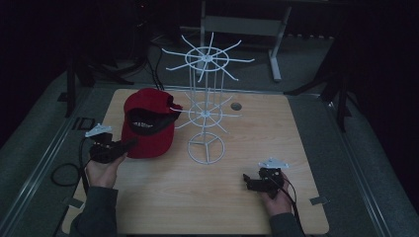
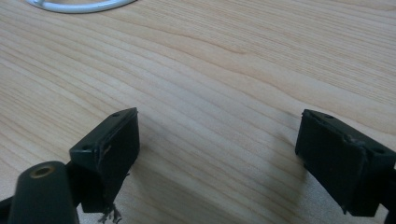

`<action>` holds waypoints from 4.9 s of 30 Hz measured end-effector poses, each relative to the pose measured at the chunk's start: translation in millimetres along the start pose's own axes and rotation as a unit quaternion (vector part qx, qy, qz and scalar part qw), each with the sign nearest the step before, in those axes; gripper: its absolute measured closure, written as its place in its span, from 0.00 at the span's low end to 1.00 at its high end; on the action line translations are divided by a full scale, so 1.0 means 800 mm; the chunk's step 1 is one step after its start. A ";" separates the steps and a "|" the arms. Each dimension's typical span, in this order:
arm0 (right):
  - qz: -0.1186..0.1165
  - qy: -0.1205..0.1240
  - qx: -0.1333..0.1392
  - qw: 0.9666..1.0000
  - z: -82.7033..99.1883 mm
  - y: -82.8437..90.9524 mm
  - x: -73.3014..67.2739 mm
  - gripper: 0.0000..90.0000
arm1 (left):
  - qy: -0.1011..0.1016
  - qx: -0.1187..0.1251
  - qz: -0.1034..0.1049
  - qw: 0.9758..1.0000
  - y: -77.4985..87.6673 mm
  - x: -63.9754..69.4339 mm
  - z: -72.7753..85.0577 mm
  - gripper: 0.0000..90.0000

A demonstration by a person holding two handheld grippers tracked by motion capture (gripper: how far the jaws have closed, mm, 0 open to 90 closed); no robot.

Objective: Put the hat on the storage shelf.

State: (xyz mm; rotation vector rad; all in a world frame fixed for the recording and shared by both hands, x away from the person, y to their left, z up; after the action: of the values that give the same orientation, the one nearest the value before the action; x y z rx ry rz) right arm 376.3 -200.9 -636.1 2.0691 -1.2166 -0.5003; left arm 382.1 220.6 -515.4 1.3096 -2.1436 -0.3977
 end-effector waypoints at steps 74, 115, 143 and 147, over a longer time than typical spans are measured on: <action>0.000 0.000 0.000 1.000 0.000 0.000 0.000 0.15 | 0.001 0.127 0.001 0.992 0.080 0.027 -0.101 0.95; 0.000 0.001 0.000 1.000 0.000 0.000 0.000 0.15 | -0.003 0.160 0.005 0.987 0.098 0.038 -0.123 0.95; 0.000 0.001 0.000 1.000 0.000 0.000 0.000 0.15 | 0.001 0.184 0.012 0.983 0.104 0.040 -0.132 0.95; 0.000 0.001 0.000 1.000 0.000 0.000 0.000 0.15 | 0.002 0.186 0.012 0.982 0.103 0.041 -0.133 0.95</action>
State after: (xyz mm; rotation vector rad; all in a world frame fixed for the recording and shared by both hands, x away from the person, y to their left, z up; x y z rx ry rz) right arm 376.6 -200.9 -636.0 2.0698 -1.2164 -0.4983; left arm 379.3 236.0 -377.5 1.4780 -2.3033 0.0207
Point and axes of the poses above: each handheld gripper's, and its own axes: y roughly backward along the jaws, z roughly out of its underside, x roughly to its right, the point moved 10 cm from there along -y, roughly forward along the jaws, and after that the axes turned 2 degrees about -x, right-handed, at the moved point
